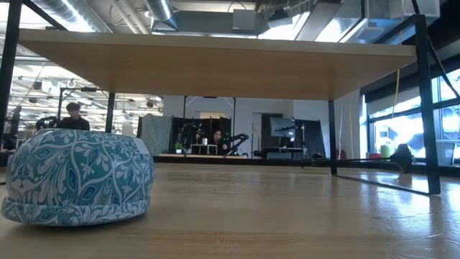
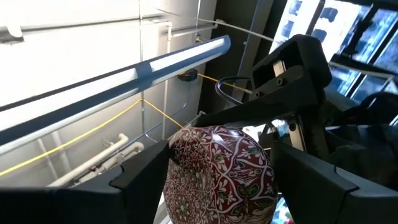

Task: Pick & Place candle stick holders
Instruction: Put the red scented candle on the shelf

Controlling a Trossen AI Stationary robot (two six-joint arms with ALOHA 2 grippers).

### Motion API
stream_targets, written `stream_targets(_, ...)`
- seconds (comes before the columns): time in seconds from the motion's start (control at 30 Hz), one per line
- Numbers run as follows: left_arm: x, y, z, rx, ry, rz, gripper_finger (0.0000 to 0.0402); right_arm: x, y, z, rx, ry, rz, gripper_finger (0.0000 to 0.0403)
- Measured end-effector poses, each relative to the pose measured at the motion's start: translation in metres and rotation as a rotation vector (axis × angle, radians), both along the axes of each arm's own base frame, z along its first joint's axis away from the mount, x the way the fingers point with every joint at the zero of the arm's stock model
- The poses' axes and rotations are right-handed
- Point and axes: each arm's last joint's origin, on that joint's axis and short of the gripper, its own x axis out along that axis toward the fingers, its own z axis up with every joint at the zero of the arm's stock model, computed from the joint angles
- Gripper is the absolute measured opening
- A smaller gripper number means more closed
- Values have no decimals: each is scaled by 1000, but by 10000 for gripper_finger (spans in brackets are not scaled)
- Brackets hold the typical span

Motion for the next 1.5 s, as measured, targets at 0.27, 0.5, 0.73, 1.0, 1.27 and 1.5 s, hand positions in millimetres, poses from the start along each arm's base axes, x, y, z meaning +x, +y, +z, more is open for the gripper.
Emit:
stream_targets(0.27, 0, 1, 0, 3, -3, 5, 274, 0, 3, 0, -8, 0, 19, 307)
stream_targets(0.5, 0, 2, 0, -9, 4, 32, 274, -1, 7, -1, -19, 3, 44, 307)
stream_targets(0.73, -1, 3, 0, -25, 5, 48, 274, -1, 12, -1, -24, 10, 59, 307)
stream_targets(1.0, -2, -3, 1, -9, -6, 1, 274, -1, 13, -1, -29, 8, 70, 307)
stream_targets(1.27, -3, -6, 1, -53, -19, -15, 244, -1, 13, -2, -31, 9, 65, 307)
stream_targets(1.5, -4, -8, 0, -63, -13, -21, 201, 0, 13, -2, -30, 15, 58, 307)
